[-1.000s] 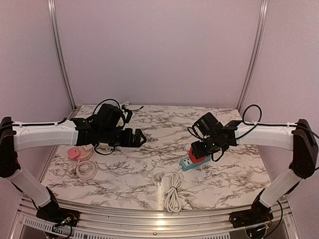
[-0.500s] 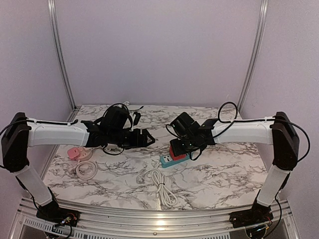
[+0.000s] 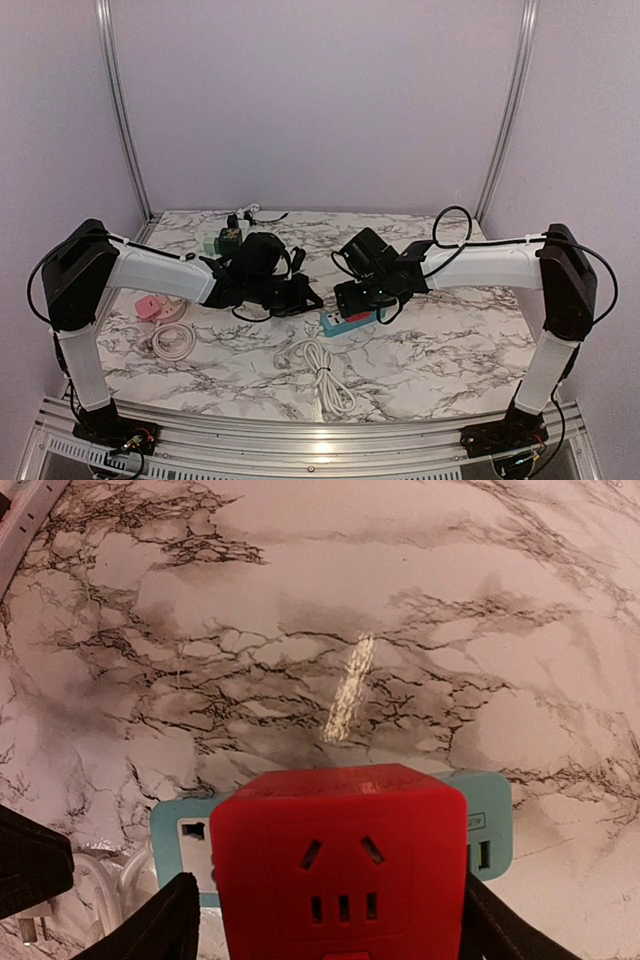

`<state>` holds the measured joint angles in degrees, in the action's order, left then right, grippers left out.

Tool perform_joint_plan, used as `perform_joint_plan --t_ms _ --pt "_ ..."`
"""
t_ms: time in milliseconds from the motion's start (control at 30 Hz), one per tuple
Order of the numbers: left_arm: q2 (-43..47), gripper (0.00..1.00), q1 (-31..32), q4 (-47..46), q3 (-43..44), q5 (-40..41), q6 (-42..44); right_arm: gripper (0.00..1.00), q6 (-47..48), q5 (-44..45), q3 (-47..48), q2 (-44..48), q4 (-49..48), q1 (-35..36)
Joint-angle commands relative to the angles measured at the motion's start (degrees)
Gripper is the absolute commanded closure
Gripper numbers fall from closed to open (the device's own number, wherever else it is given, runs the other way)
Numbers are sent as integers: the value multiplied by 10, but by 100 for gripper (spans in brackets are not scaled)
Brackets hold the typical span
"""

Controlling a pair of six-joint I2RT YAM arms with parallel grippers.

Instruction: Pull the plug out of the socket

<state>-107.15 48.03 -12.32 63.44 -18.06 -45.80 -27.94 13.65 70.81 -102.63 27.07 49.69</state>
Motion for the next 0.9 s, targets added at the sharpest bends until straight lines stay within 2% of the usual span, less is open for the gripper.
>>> perform_joint_plan --t_ms 0,300,633,867 --pt "-32 96 10 -30 36 -23 -17 21 -9 3 19 -3 12 10" --pt "-91 100 20 -50 66 -39 -47 23 -6 25 19 7 33 13" --pt "-116 100 24 -5 74 0 -42 32 -5 45 16 11 37 20" --pt "-136 100 27 23 85 10 -35 34 -7 61 22 5 40 29"
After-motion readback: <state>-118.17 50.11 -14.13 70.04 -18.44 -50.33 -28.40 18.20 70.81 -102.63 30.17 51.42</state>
